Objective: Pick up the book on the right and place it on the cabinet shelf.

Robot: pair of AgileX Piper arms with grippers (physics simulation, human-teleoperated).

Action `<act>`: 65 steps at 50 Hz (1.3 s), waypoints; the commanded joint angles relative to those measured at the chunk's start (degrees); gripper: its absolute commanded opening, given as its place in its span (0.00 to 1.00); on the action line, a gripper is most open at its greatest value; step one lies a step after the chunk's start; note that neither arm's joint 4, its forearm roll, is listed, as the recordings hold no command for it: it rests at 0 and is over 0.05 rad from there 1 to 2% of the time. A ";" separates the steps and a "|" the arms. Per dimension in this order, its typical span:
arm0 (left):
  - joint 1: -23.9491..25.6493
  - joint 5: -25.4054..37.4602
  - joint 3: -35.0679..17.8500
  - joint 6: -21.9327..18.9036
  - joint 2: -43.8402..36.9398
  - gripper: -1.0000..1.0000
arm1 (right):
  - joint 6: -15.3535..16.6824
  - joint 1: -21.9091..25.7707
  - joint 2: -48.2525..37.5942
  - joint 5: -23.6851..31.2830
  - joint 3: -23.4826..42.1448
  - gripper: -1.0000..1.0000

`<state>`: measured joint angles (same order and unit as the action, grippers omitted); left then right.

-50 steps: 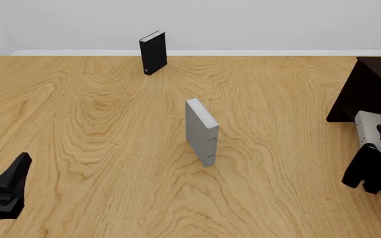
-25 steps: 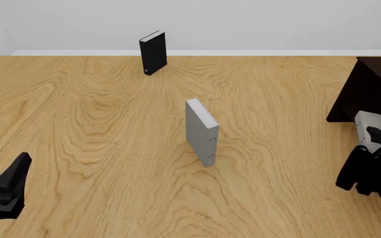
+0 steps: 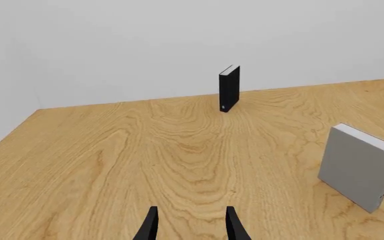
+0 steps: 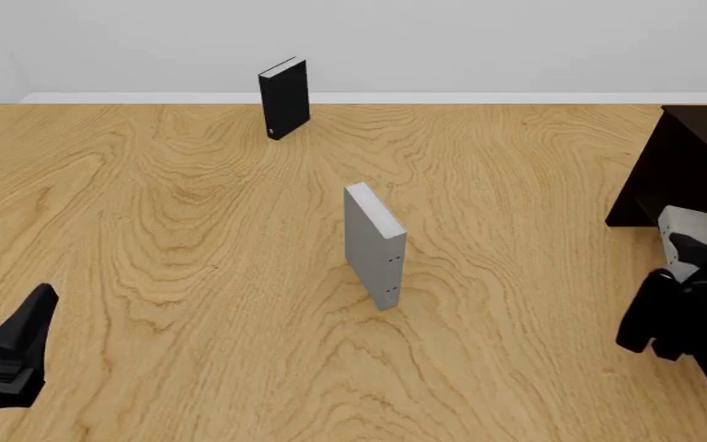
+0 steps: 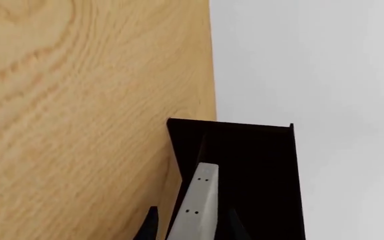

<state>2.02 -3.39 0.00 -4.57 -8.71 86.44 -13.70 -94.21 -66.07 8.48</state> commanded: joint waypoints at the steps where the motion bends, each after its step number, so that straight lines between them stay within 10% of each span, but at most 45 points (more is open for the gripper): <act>1: -0.15 0.79 -0.02 0.39 1.03 1.00 | 2.34 1.79 2.67 1.94 0.17 1.00; 65: 0.35 -0.69 -0.02 0.40 -0.57 1.00 | 3.12 0.48 9.94 7.21 0.53 1.00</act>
<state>2.48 -4.29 0.00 -4.57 -9.76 87.12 -13.25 -86.57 -60.50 9.40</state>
